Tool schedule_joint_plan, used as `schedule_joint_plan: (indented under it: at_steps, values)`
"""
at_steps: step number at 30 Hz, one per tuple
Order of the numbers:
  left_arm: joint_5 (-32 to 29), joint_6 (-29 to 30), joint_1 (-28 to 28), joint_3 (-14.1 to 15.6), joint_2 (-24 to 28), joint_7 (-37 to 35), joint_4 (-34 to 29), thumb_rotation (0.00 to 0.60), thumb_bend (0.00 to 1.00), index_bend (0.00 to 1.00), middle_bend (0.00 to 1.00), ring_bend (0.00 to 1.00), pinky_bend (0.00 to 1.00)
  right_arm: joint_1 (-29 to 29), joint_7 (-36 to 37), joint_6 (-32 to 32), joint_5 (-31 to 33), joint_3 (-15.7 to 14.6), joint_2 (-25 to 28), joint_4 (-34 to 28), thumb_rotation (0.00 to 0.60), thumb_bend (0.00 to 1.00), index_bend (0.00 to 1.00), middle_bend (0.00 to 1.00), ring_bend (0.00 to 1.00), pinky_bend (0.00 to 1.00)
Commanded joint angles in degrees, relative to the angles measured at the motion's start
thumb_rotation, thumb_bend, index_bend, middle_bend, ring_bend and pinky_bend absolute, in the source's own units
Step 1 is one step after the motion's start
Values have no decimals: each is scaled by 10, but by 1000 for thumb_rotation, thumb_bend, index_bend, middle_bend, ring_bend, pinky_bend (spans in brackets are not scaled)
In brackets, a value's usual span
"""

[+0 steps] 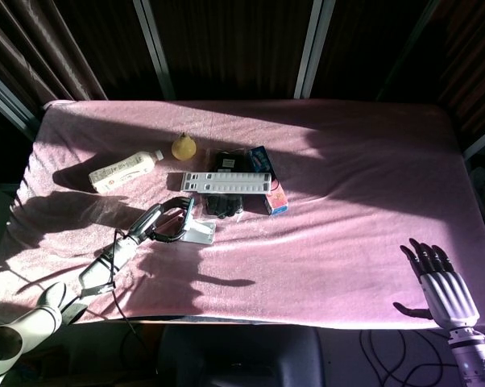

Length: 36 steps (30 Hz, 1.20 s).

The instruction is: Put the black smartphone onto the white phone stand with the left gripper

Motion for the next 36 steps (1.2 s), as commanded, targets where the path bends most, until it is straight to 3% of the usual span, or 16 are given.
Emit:
schedule_joint_plan:
  at_steps: [1, 4, 8, 11, 18, 23, 27, 29, 34, 36]
  values:
    - [4, 7, 1, 5, -4, 1, 7, 600, 365, 512, 624, 264, 16, 0, 1, 0, 0, 0, 0, 0, 600, 173, 0, 0, 0, 0]
    - [5, 12, 1, 7, -5, -6, 8, 600, 340, 289, 401, 125, 1, 0, 1, 0, -1, 0, 0, 0, 600, 173, 0, 0, 0, 0]
    - [5, 13, 1, 7, -5, -7, 9, 600, 326, 165, 177, 22, 0, 0, 1, 1, -2, -1, 1, 0, 600, 173, 0, 0, 0, 0]
    - [2, 12, 1, 8, -5, -3, 11, 600, 309, 32, 12, 0, 0, -1, 4, 3, -5, -1, 3, -1, 600, 173, 0, 0, 0, 0]
    - [-5, 18, 3, 4, -5, 14, 10, 600, 280, 0, 0, 0, 0, -2, 6, 5, -7, -2, 4, -1, 600, 173, 0, 0, 0, 0]
    - [-2, 50, 18, 6, 19, 76, -7, 600, 270, 0, 0, 0, 0, -2, 5, 5, -7, -2, 5, 0, 600, 173, 0, 0, 0, 0]
    - [5, 104, 65, 25, 89, 209, -62, 600, 278, 0, 0, 0, 0, -3, 2, 3, -3, -2, 6, 1, 600, 173, 0, 0, 0, 0]
    - [-6, 128, 107, 36, 147, 332, -126, 600, 297, 0, 0, 0, 0, -3, -3, 1, 1, -1, 5, 1, 600, 173, 0, 0, 0, 0]
    - [-130, 183, 238, 44, 282, 701, -372, 600, 325, 0, 0, 0, 0, -1, -25, -7, 9, -1, -1, -3, 600, 173, 0, 0, 0, 0]
    - [-162, 225, 276, 42, 291, 781, -429, 600, 326, 0, 0, 0, 0, -1, -30, -6, 7, -2, -3, -5, 600, 173, 0, 0, 0, 0]
